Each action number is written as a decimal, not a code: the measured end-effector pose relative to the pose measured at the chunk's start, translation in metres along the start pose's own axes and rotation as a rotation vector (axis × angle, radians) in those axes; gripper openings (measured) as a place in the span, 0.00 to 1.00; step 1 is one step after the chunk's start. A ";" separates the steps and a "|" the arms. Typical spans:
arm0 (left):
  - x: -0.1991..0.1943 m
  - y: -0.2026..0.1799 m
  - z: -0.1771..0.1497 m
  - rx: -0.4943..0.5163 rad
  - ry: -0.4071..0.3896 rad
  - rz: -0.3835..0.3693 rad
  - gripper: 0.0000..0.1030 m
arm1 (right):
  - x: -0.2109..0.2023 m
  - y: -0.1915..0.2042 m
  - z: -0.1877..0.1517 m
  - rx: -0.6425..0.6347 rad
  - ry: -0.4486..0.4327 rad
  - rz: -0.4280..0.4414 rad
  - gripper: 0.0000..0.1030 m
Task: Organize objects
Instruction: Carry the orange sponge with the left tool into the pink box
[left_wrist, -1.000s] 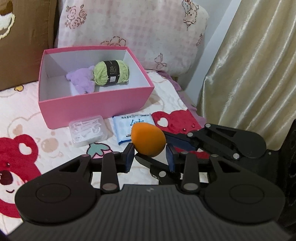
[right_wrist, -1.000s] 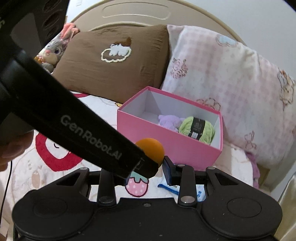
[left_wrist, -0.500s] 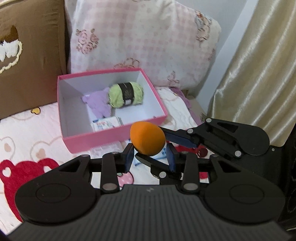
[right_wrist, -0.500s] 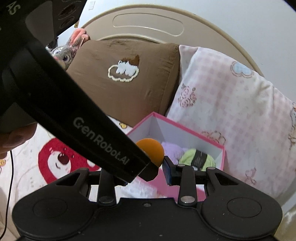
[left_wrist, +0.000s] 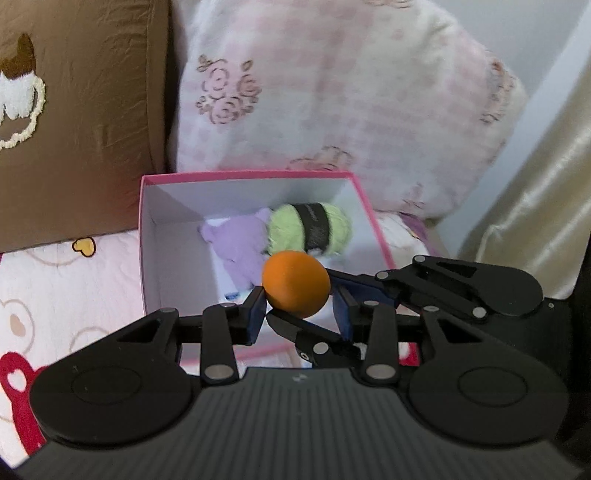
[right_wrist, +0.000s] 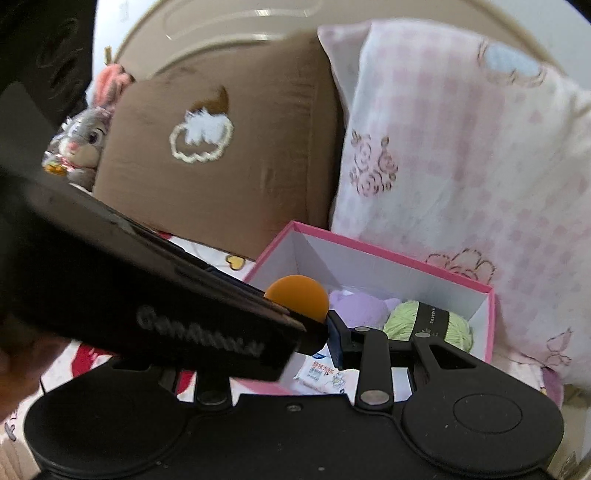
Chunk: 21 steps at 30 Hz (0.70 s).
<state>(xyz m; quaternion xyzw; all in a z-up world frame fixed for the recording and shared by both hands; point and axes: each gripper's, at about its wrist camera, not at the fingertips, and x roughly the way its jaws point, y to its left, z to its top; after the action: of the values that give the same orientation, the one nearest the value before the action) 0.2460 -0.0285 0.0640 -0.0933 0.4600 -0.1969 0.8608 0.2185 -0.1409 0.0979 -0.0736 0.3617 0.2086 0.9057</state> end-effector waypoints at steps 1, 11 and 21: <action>0.010 0.006 0.004 -0.022 0.004 0.000 0.36 | 0.009 -0.004 0.002 0.000 0.007 0.000 0.39; 0.088 0.049 0.011 -0.162 0.074 0.021 0.36 | 0.096 -0.041 -0.008 0.141 0.097 0.062 0.39; 0.127 0.076 0.007 -0.244 0.128 0.055 0.37 | 0.146 -0.052 -0.015 0.171 0.186 0.122 0.39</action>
<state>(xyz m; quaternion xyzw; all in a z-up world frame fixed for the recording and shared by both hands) 0.3344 -0.0135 -0.0537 -0.1720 0.5367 -0.1211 0.8171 0.3263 -0.1447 -0.0142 0.0070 0.4642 0.2237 0.8570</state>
